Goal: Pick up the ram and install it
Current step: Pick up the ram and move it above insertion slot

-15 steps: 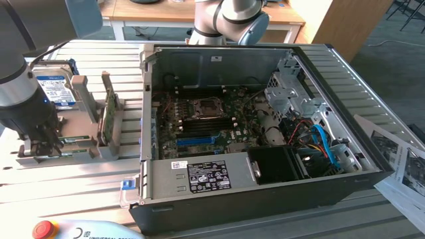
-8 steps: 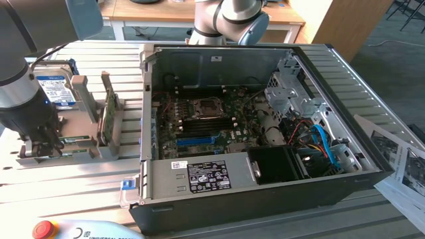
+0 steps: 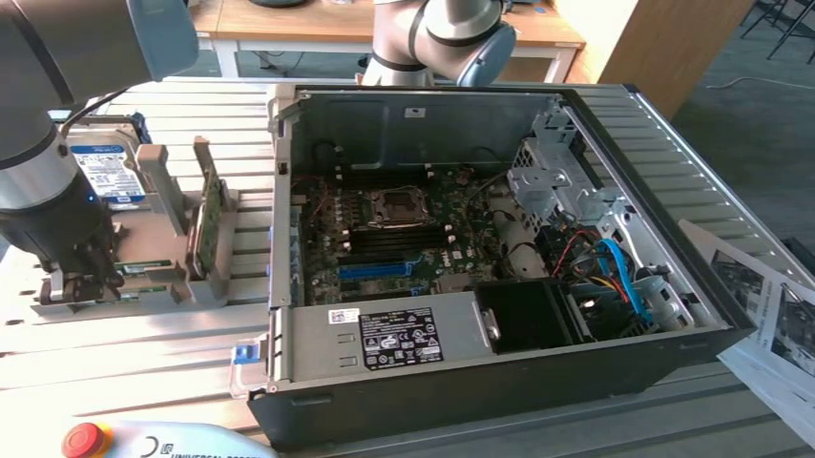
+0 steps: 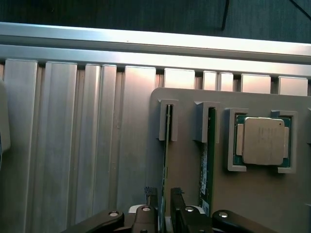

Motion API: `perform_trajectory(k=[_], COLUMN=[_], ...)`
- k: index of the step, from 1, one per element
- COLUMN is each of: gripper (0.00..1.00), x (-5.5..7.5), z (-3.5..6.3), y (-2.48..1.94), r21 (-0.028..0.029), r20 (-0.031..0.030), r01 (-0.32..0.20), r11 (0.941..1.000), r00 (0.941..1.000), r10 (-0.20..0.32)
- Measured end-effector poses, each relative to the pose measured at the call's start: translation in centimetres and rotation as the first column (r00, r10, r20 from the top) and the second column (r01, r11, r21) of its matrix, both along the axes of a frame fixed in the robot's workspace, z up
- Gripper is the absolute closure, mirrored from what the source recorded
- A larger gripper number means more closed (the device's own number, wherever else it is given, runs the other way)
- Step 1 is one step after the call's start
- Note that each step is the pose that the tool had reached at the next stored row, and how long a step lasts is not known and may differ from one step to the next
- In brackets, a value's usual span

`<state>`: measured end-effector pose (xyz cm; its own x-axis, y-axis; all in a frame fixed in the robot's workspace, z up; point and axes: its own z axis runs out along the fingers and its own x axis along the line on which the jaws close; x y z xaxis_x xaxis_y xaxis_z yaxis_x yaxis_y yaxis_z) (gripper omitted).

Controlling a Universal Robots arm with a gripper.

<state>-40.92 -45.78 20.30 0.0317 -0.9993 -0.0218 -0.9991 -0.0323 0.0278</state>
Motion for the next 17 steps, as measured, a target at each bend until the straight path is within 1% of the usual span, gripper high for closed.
perform_trajectory(k=[17], gripper=[0.75], x=[0.25], z=[-0.13], y=[0.01], r21=[0.0002], r20=[0.0003], r01=[0.000], r11=[1.0000], r00=[1.0000], r10=[0.000])
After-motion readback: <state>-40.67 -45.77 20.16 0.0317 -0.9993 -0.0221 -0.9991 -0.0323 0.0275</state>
